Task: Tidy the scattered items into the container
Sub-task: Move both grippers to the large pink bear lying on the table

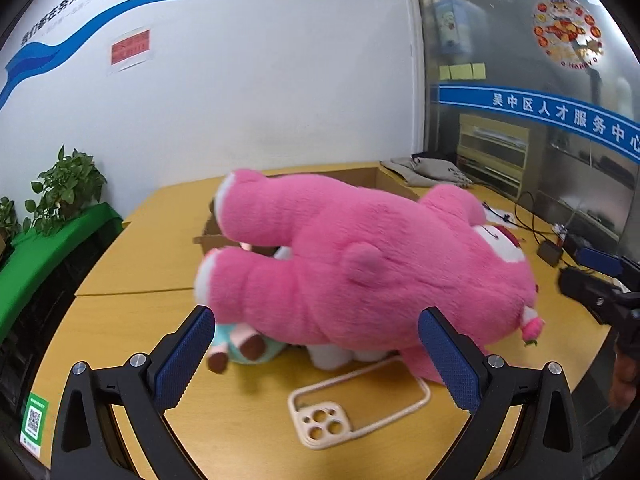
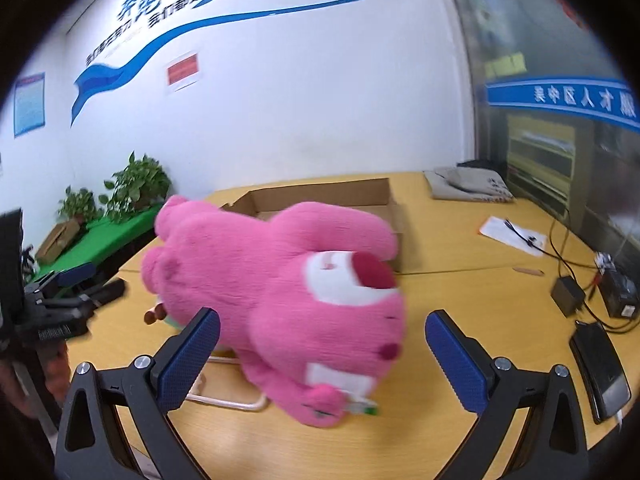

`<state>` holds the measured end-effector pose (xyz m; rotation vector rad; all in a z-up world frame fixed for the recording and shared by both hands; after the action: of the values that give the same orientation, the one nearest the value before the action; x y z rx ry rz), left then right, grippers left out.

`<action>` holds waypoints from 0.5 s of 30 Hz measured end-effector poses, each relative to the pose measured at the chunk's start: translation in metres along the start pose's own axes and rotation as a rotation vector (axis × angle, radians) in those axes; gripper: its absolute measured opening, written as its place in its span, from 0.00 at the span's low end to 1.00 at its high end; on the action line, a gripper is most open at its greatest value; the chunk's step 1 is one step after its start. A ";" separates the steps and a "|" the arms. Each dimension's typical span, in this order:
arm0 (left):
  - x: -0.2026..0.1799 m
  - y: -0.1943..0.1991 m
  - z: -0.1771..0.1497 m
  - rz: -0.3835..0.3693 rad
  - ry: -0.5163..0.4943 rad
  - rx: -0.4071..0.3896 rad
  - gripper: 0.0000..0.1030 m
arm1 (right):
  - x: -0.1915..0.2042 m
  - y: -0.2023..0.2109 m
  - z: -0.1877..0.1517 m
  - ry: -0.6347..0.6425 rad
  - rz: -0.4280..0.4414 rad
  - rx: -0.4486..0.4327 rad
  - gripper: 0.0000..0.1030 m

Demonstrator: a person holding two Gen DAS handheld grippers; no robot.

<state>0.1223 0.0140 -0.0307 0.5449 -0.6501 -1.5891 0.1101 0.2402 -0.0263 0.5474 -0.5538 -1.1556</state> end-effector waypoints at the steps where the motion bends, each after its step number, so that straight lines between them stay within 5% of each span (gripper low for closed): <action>1: -0.009 -0.001 -0.004 -0.005 -0.015 0.007 1.00 | 0.007 -0.004 -0.002 0.001 0.004 0.018 0.99; 15: -0.022 -0.030 0.007 -0.051 -0.019 0.043 1.00 | -0.004 -0.050 -0.005 -0.015 -0.072 0.127 0.99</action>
<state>0.0983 0.0387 -0.0467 0.5833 -0.6910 -1.6325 0.0776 0.2297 -0.0629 0.6729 -0.6280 -1.1988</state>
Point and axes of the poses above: each gripper's, at about its wrist camera, not at the fingertips, and y roughly against the way its jaws point, x to its left, z to its top, the point moved 10 cm from there along -y, roughly the way its jaws point, and after that the axes turned 14 degrees about x, right-handed, at the moved point
